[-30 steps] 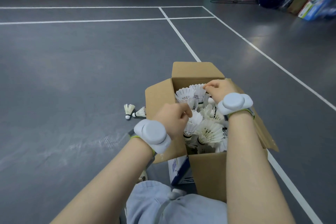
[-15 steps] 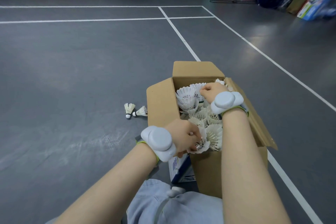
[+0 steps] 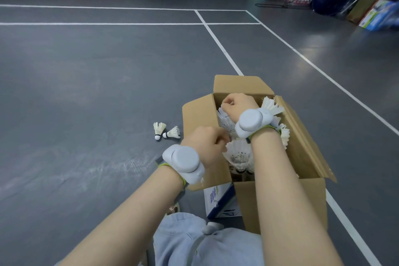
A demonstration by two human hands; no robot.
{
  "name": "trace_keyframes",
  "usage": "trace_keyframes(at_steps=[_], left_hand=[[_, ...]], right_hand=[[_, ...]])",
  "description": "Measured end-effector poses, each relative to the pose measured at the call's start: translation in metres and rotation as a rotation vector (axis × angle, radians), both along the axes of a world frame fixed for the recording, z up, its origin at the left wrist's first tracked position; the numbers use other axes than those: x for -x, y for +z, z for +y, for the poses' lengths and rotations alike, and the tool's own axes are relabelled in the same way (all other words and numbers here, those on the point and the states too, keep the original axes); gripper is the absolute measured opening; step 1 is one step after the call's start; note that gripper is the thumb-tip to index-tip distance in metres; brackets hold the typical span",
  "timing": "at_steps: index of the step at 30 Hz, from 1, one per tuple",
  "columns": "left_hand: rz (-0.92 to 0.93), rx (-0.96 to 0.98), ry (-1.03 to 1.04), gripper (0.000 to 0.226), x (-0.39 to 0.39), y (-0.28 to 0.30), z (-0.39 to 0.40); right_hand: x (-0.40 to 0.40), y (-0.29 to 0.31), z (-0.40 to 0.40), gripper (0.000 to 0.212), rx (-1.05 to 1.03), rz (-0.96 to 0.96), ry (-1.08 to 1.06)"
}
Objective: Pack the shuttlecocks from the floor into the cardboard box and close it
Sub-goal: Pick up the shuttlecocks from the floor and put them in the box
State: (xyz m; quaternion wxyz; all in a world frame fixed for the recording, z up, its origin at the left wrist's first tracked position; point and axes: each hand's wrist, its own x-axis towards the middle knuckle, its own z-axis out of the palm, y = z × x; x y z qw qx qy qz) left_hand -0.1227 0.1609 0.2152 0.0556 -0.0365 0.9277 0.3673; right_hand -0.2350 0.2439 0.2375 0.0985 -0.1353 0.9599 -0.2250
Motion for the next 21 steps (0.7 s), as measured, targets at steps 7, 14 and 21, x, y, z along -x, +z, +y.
trace_keyframes(at_steps=[7, 14, 21], left_hand=[[-0.098, 0.195, 0.214, 0.032, -0.018, -0.026, -0.066], [-0.346, 0.110, 0.465, 0.035, -0.030, -0.102, -0.156], [-0.581, 0.218, 0.379, 0.038, -0.019, -0.214, -0.216]], right_hand=[[-0.012, -0.012, -0.084, 0.025, 0.238, -0.029, 0.079], [-0.009, -0.115, -0.190, 0.028, -0.081, -0.296, 0.273], [0.024, -0.257, -0.218, 0.044, -0.233, -0.361, 0.287]])
